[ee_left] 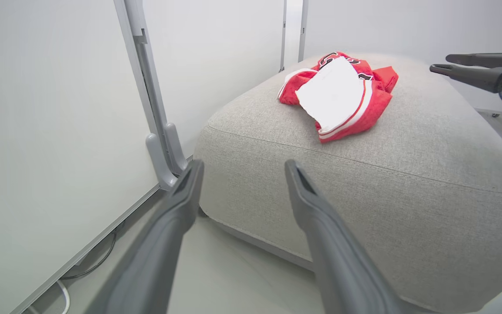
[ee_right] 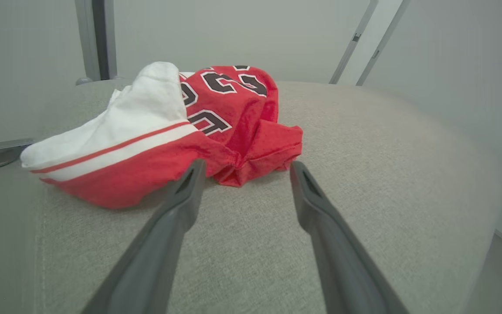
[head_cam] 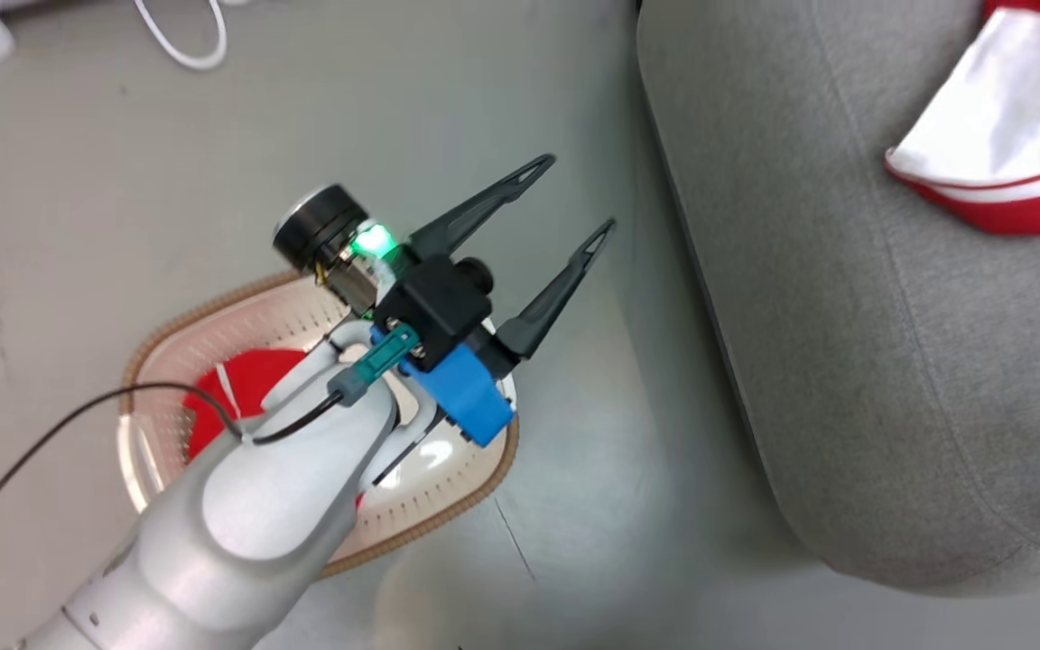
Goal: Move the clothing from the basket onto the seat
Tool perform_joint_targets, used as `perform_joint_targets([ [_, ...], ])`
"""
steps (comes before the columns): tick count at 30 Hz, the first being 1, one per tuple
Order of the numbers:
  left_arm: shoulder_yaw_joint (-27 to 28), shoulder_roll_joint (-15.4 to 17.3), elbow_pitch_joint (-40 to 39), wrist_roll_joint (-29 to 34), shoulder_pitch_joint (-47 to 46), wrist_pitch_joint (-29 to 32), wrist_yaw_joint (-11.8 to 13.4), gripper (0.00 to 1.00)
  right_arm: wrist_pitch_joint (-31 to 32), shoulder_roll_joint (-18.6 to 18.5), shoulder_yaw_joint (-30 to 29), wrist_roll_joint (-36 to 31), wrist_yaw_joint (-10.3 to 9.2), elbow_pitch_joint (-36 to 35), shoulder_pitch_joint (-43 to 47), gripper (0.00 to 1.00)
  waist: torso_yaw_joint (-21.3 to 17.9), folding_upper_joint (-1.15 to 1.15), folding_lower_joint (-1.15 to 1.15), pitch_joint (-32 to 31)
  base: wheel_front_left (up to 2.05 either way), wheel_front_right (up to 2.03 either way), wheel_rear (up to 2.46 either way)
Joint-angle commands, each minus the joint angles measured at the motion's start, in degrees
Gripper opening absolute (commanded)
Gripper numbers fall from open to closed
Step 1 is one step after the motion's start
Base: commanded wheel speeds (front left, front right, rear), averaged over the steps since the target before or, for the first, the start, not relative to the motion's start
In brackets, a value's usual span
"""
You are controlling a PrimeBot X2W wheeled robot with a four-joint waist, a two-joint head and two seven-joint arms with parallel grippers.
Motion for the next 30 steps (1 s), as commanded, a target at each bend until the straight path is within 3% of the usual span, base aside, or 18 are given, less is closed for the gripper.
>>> perform_joint_targets([
  [1,0.6,-0.1,-0.3,-0.4,1.2,-0.3,0.3,1.00,0.0,-0.4,0.4,0.3,-0.04,-0.5,1.4,1.00,0.7,0.00,0.02,-3.9,0.00,0.00,0.00],
  [10,9.6,-0.8,-1.2,-1.1,11.3,-0.3,2.4,1.00,0.0,-0.3,7.5,0.0,-0.04,-4.1,5.7,1.00,3.1,0.00,0.02,-13.5,0.00,0.00,0.00],
  [20,23.0,-2.2,-3.4,-0.2,22.6,-0.2,4.0,1.00,0.0,1.3,15.4,0.2,-0.04,-6.9,8.7,1.00,9.0,0.00,0.02,-21.3,0.00,0.00,0.00],
  [30,34.7,-4.5,-6.2,3.6,33.1,-0.2,3.1,1.00,0.0,3.9,23.1,1.2,-0.04,-6.7,11.7,1.00,13.8,0.00,0.02,-27.2,0.00,0.00,0.00],
])
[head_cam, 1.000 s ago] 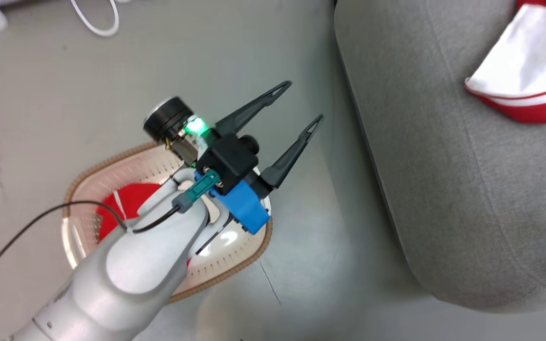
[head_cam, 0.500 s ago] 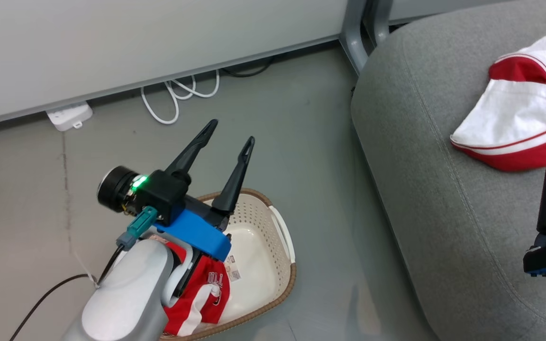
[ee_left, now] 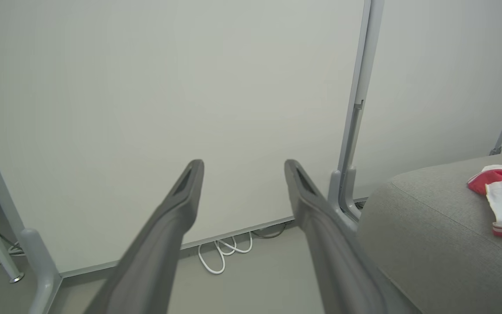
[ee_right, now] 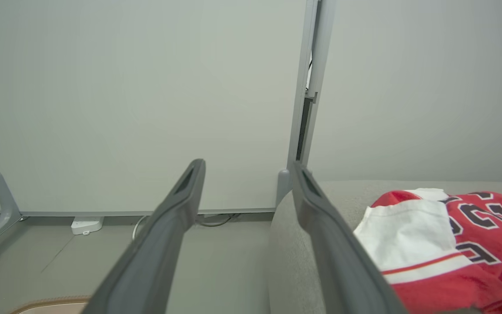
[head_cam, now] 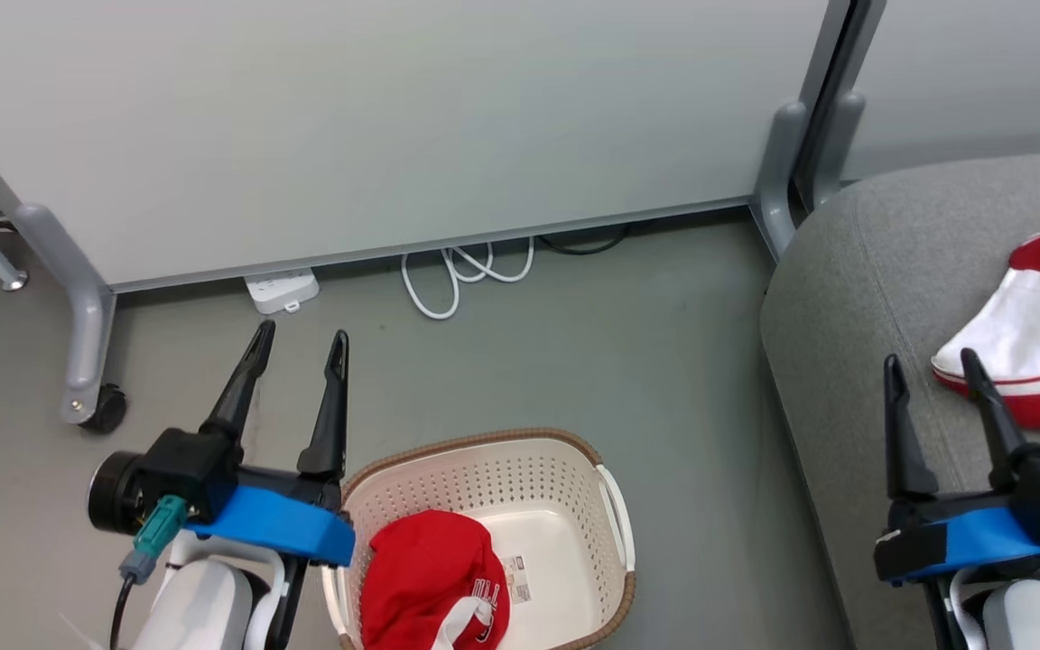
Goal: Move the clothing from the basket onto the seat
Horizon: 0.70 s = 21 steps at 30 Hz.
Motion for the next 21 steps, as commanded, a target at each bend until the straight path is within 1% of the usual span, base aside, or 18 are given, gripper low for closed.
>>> perform_joint_targets([
  [1,0.9,-0.3,-0.4,0.6,1.7,-0.2,-0.2,1.00,0.0,0.3,0.7,0.5,-0.03,0.2,1.2,1.00,1.8,0.00,0.01,-2.0,0.00,0.00,0.00],
  [6,5.0,-1.8,-1.4,2.6,6.1,-0.2,-1.5,1.00,0.0,1.1,3.6,1.3,-0.04,1.0,2.8,1.00,3.2,0.00,0.01,-4.5,0.00,0.00,0.00],
  [11,7.7,-3.1,-2.0,4.0,9.3,-0.2,-3.0,1.00,0.0,1.7,5.5,1.9,-0.04,1.4,4.0,1.00,4.0,0.00,0.01,-5.7,0.00,0.00,0.00],
  [21,10.9,-4.9,-1.7,6.0,12.6,-0.2,-4.9,1.00,0.0,2.9,5.7,2.4,-0.04,2.6,7.5,1.00,4.5,0.00,0.01,-7.4,0.00,0.00,0.00],
])
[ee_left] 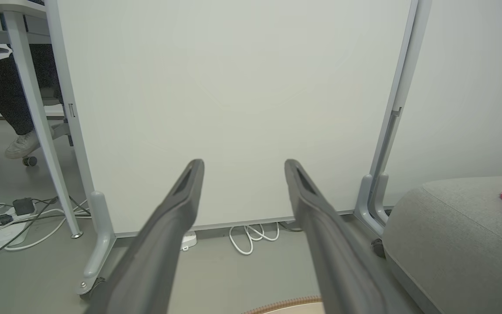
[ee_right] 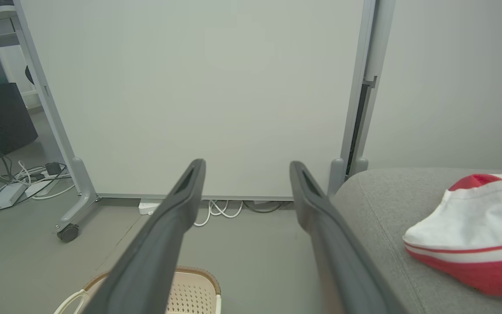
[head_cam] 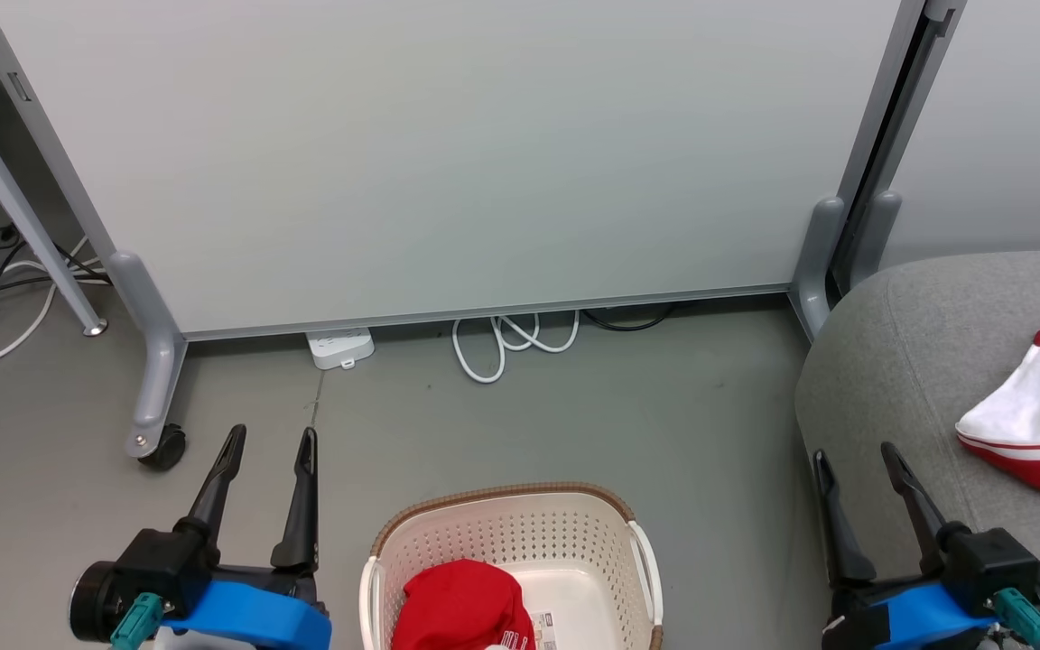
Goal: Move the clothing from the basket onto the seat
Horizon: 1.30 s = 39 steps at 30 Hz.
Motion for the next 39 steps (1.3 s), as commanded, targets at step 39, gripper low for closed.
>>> perform_joint_targets([
  [39,-4.9,1.0,9.9,2.7,-8.0,-0.2,-2.1,1.00,0.0,0.7,-0.7,0.1,-0.04,0.0,-0.6,1.00,-4.5,0.00,0.00,3.5,0.00,0.00,0.00],
])
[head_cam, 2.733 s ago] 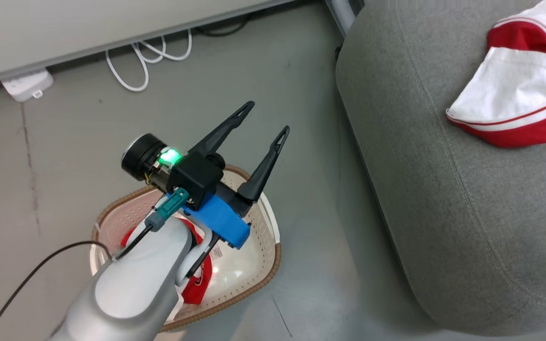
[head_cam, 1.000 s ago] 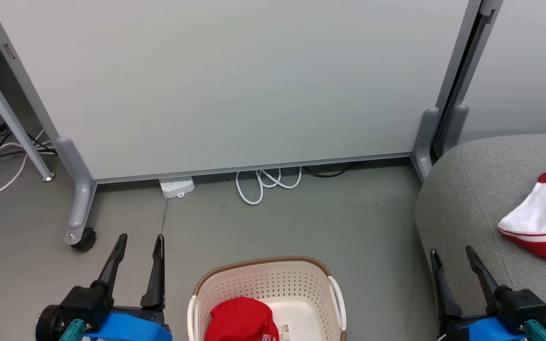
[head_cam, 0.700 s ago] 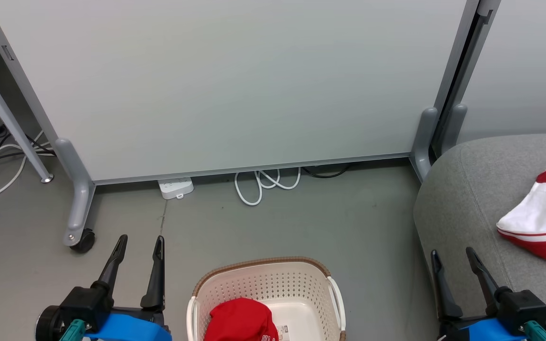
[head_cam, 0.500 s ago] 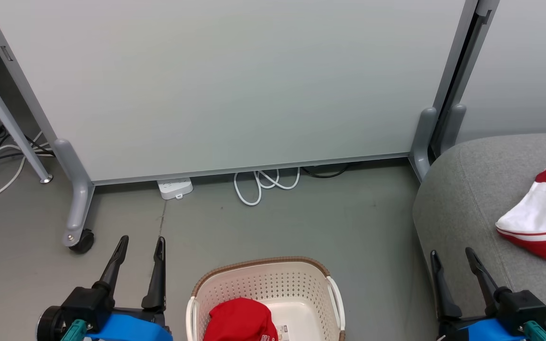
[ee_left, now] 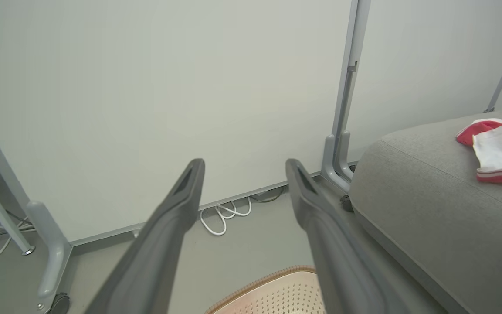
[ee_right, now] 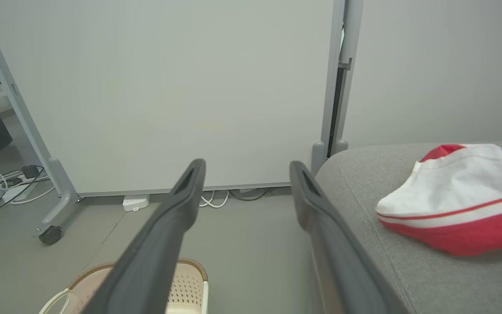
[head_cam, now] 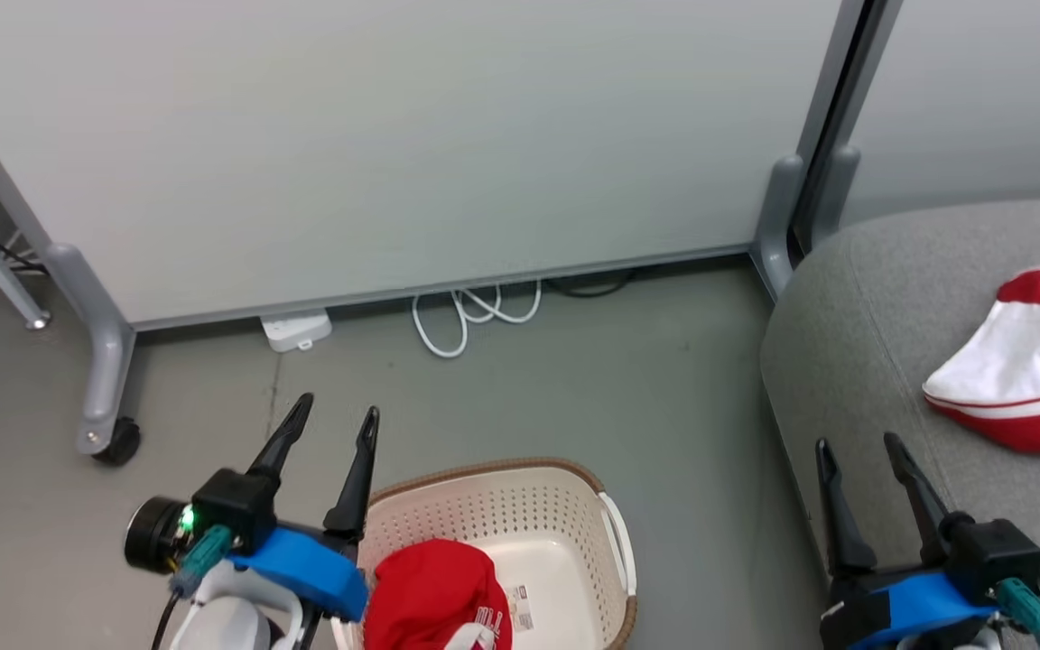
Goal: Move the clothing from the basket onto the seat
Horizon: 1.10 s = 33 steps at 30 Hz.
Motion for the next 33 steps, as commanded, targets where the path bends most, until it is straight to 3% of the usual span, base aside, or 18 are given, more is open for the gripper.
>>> perform_joint_targets([
  [1,-0.6,0.7,0.6,-0.3,-1.4,-0.2,-0.2,1.00,0.0,-0.1,0.0,-0.3,-0.04,-0.3,-1.1,1.00,-1.2,0.00,0.00,1.8,0.00,0.00,0.00],
  [14,-18.8,8.4,13.3,-3.8,-17.3,-0.2,-0.1,1.00,0.0,1.0,0.5,-1.2,-0.03,-3.1,-10.6,1.00,-7.6,0.00,0.00,16.6,0.00,0.00,0.00],
  [33,-49.7,15.4,28.5,-10.0,-35.8,-0.2,-0.1,1.00,0.0,2.1,1.4,-1.5,-0.04,-7.4,-21.7,1.00,-11.7,0.00,0.00,37.1,0.00,0.00,0.00],
])
